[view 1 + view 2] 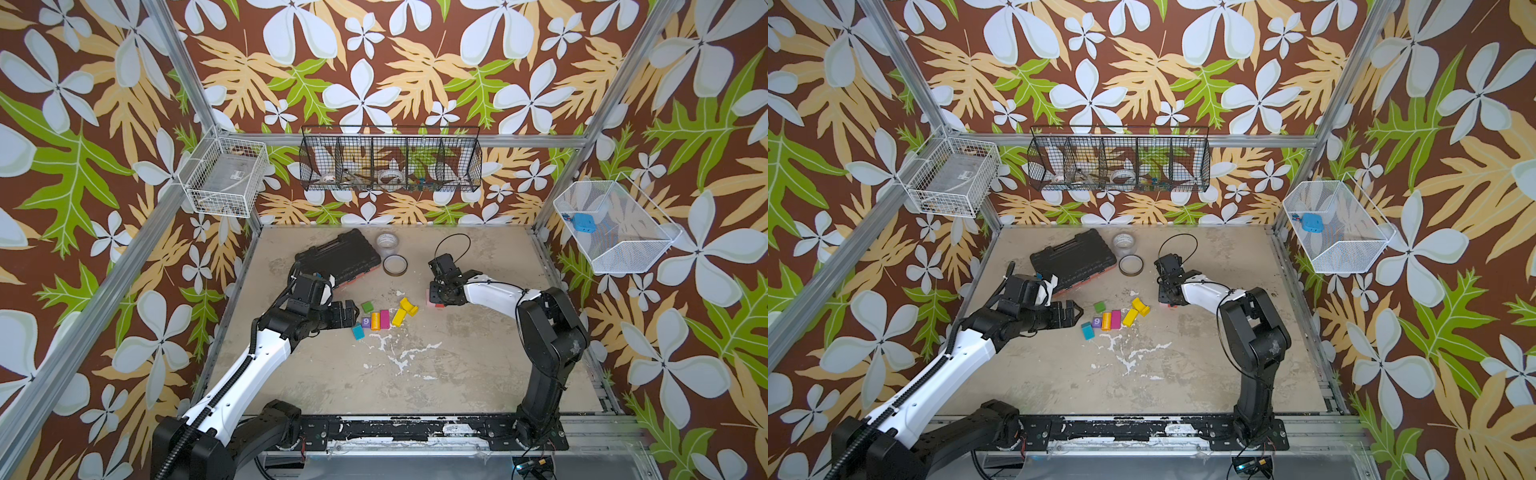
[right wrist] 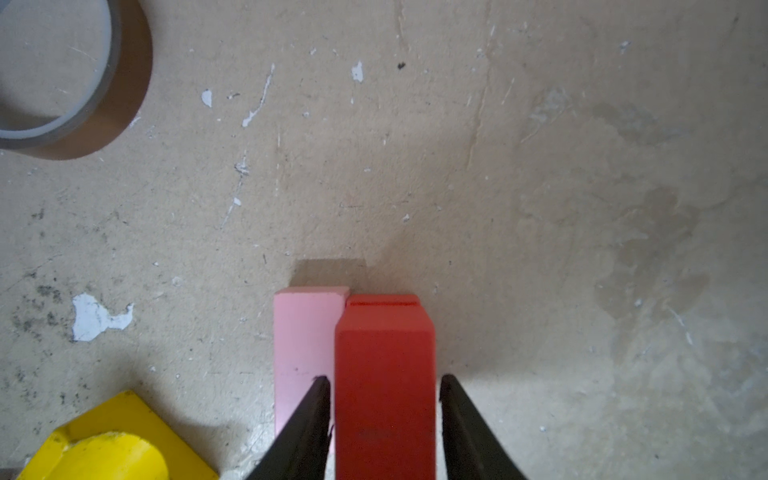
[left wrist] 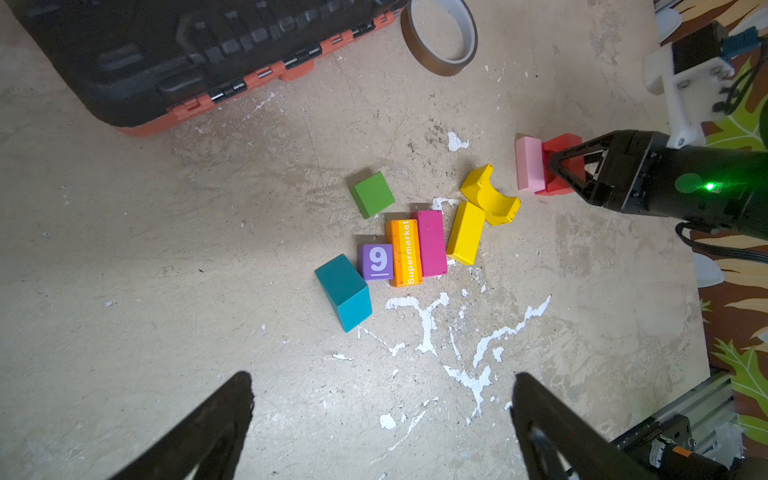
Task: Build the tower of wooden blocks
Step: 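Lower the notched red block against the pink-red pair with the right gripper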
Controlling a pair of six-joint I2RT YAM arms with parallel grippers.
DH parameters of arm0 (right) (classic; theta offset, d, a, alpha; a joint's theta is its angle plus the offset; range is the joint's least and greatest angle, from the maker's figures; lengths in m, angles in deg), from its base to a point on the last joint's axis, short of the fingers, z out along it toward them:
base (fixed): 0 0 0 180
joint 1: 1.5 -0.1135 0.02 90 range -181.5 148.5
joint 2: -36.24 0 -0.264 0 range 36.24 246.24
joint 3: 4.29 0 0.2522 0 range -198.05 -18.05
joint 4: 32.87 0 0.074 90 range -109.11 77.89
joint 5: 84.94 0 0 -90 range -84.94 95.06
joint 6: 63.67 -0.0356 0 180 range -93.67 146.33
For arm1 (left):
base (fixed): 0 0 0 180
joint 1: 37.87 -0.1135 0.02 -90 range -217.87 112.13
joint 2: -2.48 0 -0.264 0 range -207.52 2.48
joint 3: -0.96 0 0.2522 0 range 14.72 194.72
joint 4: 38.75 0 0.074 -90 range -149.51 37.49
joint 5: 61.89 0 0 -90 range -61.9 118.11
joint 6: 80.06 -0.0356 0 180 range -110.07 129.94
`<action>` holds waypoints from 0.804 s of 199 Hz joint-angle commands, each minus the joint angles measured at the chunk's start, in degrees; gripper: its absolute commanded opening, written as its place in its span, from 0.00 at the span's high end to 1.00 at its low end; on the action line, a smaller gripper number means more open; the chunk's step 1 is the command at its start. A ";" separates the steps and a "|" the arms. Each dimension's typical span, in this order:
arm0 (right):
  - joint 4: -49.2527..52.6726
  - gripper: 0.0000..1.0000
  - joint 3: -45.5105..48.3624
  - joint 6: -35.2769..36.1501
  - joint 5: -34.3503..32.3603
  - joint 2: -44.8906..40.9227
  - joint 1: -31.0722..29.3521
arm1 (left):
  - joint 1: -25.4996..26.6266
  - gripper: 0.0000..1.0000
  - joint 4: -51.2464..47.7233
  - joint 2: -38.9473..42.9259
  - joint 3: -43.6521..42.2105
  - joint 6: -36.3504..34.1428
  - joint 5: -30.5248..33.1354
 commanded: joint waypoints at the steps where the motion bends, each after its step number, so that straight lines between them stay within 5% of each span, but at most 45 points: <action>1: 0.15 0.59 -0.53 0.02 -0.27 0.30 -0.12 | 0.04 0.02 0.04 -0.03 0.30 -0.31 -0.45; 77: 0.01 0.69 -0.75 -0.32 -0.54 0.74 -0.11 | 0.05 0.02 0.02 -0.03 0.31 -0.32 -0.45; 160: 0.61 0.68 -1.37 -0.07 -1.01 1.27 -0.07 | 0.05 0.02 0.02 -0.11 0.31 -0.33 -0.40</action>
